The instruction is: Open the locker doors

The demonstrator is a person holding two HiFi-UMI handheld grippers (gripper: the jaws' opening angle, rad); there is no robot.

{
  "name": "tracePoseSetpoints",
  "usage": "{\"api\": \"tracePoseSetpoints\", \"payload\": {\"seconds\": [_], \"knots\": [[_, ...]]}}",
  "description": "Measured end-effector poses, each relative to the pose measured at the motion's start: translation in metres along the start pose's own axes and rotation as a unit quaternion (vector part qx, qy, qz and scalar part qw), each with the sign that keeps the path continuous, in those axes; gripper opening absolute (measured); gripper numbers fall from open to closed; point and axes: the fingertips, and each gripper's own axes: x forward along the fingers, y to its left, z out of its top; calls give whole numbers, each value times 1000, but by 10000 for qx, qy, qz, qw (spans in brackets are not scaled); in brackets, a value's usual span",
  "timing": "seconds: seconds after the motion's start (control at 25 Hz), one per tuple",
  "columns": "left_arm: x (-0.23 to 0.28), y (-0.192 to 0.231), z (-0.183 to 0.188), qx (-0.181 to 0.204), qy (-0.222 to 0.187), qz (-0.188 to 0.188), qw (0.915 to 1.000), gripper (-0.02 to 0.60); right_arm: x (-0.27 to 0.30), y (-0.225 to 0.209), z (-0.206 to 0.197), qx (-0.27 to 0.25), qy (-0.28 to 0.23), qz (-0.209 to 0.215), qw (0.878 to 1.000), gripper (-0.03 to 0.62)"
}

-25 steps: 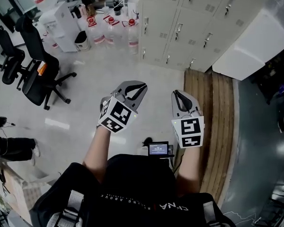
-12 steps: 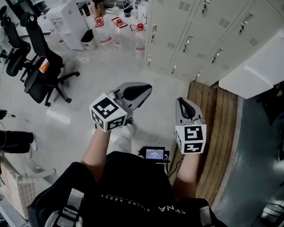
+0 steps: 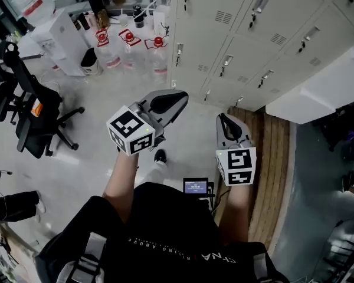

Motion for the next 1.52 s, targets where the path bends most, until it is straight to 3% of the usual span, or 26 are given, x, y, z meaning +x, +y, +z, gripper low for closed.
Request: {"api": "tracePoseSetpoints", "payload": {"seconds": [0.24,0.36,0.48,0.6,0.76,0.92,1.12,1.28,1.52], "knots": [[21,80,17,350,372,-140,9986,21,81,-9,50,-65,68,22,10000,40],[28,107,14,257,295,-210,9990,21,108,-5,52,-141,199,106,9996,40],[46,119,4,101,298,-314,9990,21,126,-9,44,-216,357,175,9990,40],[64,123,-5,325,527,-343,9975,21,142,-22,45,-171,320,242,9990,41],[82,120,13,698,620,-385,9949,21,152,-42,72,-214,39,220,9995,40],[106,128,28,1024,587,128,9929,21,152,-63,89,-181,-192,178,9995,40],[132,116,40,469,162,-51,9988,21,151,-83,103,212,-705,447,9963,41],[142,129,42,670,235,406,9966,21,154,-96,109,166,-797,339,9961,40],[148,142,37,558,314,858,9942,21,157,-121,104,609,-864,375,9937,40]]}}
